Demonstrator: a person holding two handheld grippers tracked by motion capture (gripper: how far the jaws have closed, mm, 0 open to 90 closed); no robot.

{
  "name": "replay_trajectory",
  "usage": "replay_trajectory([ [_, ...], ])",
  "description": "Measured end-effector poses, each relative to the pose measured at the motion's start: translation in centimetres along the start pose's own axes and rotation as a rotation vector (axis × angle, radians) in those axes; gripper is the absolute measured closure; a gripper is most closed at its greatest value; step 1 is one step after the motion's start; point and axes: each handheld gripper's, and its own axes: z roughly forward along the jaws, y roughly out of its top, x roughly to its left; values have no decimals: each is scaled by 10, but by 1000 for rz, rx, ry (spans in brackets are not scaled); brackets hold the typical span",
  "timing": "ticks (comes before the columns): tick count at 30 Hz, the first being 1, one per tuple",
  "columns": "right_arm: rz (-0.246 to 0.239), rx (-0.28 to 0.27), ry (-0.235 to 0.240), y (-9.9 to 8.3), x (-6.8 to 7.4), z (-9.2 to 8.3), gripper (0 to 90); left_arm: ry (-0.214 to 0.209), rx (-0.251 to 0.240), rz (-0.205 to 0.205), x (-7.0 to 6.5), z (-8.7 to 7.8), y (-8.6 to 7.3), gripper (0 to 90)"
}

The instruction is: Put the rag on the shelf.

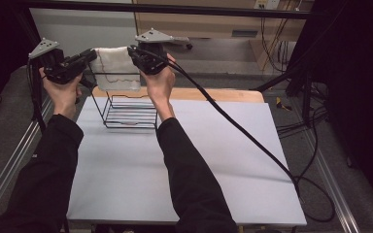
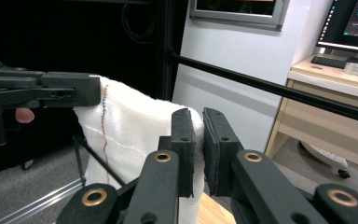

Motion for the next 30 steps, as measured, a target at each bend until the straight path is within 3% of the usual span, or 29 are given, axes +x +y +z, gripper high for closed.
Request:
replay_trajectory([
  [19,-33,-7,29,-7,13,-16,832,-18,-1,9,-6,-18,-6,829],
  [30,-46,12,62,-18,22,-24,830,-36,43,2,-7,-29,-18,816],
])
